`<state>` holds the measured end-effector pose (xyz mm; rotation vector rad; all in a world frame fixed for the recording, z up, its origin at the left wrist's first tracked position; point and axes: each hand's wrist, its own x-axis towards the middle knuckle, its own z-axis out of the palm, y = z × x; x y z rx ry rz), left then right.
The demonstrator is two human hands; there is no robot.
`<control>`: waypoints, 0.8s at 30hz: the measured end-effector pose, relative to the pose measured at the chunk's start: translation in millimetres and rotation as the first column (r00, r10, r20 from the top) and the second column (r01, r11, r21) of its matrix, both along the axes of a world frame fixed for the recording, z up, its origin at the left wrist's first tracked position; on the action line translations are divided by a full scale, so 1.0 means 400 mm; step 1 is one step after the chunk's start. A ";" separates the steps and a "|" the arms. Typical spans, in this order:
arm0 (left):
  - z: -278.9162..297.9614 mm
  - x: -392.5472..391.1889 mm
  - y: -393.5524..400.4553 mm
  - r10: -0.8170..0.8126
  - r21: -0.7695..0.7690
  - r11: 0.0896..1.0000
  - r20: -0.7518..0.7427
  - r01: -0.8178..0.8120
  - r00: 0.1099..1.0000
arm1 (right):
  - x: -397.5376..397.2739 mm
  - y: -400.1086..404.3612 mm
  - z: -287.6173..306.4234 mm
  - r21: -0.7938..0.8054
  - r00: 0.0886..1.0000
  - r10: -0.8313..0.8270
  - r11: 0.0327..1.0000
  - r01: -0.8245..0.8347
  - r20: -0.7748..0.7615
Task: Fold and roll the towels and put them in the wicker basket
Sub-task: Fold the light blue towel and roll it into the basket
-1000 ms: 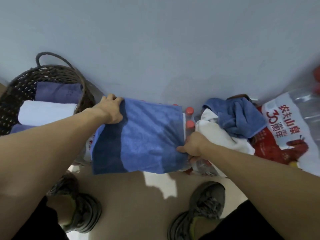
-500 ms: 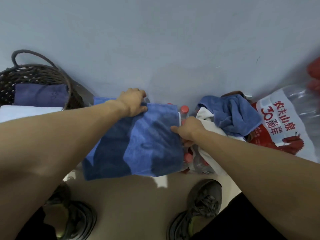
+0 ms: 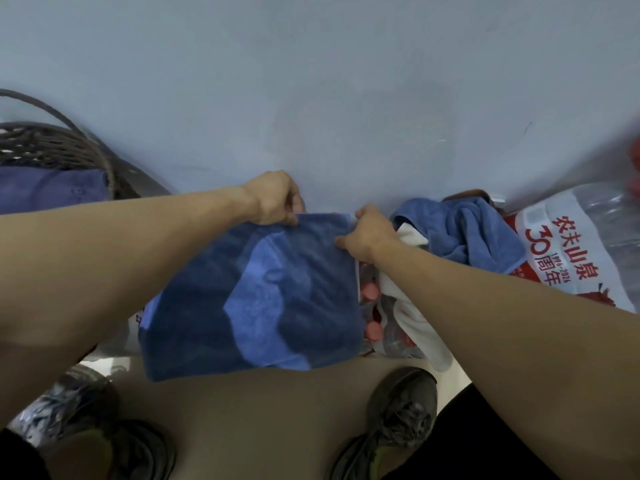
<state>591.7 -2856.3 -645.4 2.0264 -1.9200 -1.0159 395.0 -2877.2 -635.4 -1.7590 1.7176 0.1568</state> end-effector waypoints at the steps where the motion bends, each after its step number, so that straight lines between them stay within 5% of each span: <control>1: 0.009 0.002 0.003 -0.013 -0.004 1.000 -0.038 0.013 0.999 | 0.001 -0.004 0.005 -0.036 0.998 0.054 0.998 -0.053 0.012; 7: 0.057 -0.003 0.043 -0.069 0.172 0.977 -0.315 0.129 0.947 | 0.000 -0.024 0.057 -0.061 0.841 0.541 0.839 -0.541 -0.013; 12: 0.027 0.003 0.071 -0.071 0.216 0.970 -0.201 0.115 0.977 | -0.022 -0.009 0.088 0.127 0.881 0.470 0.872 -0.473 0.051; 16: -0.002 0.013 0.069 0.024 0.161 0.987 -0.125 -0.003 0.992 | -0.039 -0.005 0.076 0.367 0.964 0.242 0.891 -0.267 0.113; 24: -0.031 0.015 0.059 -0.008 -0.047 0.999 0.114 0.013 0.993 | -0.008 -0.035 0.009 -0.015 0.960 0.251 0.967 -0.254 -0.124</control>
